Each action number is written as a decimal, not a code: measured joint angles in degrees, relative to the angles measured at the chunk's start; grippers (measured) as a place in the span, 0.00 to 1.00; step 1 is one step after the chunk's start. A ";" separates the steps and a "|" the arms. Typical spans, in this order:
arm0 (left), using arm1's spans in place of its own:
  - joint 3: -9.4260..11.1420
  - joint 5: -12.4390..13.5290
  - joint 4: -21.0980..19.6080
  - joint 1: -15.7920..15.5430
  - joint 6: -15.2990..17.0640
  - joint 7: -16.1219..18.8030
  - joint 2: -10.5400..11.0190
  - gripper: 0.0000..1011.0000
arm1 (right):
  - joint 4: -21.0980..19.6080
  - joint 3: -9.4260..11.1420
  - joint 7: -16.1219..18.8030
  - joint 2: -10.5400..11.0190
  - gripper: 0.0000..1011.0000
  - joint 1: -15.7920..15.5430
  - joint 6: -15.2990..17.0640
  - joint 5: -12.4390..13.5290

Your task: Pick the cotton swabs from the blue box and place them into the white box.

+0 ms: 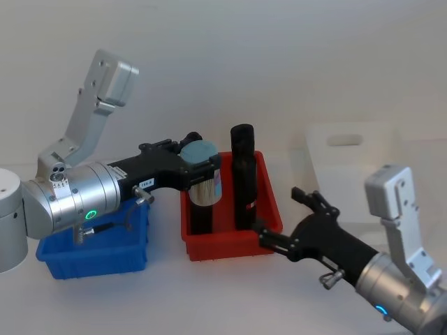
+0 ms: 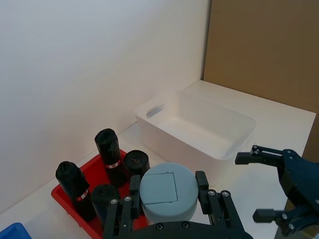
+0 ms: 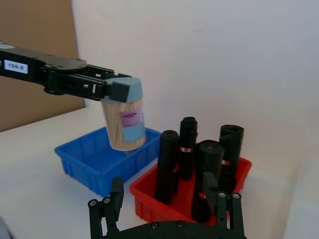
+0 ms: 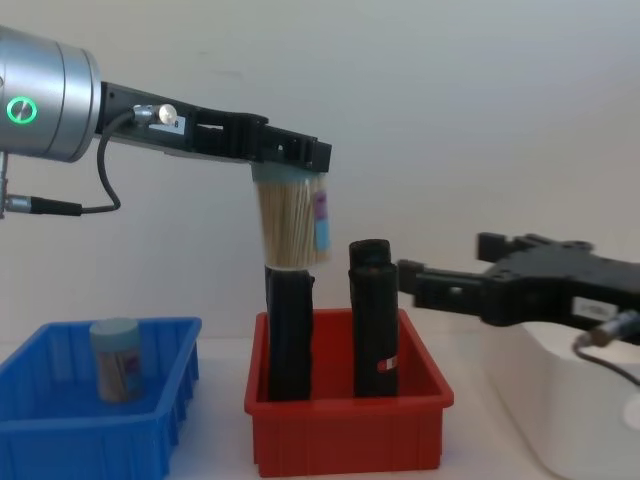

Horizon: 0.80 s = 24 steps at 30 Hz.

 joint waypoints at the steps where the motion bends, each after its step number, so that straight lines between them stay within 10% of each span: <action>1: 0.00 0.00 0.00 0.00 0.01 0.00 0.00 0.66 | 0.30 -0.36 0.99 -0.51 0.99 0.57 0.43 -0.42; 24: 0.00 -0.05 -0.06 0.00 0.01 -0.07 0.00 0.66 | 4.10 -4.31 5.72 -6.67 0.99 7.30 5.77 -5.25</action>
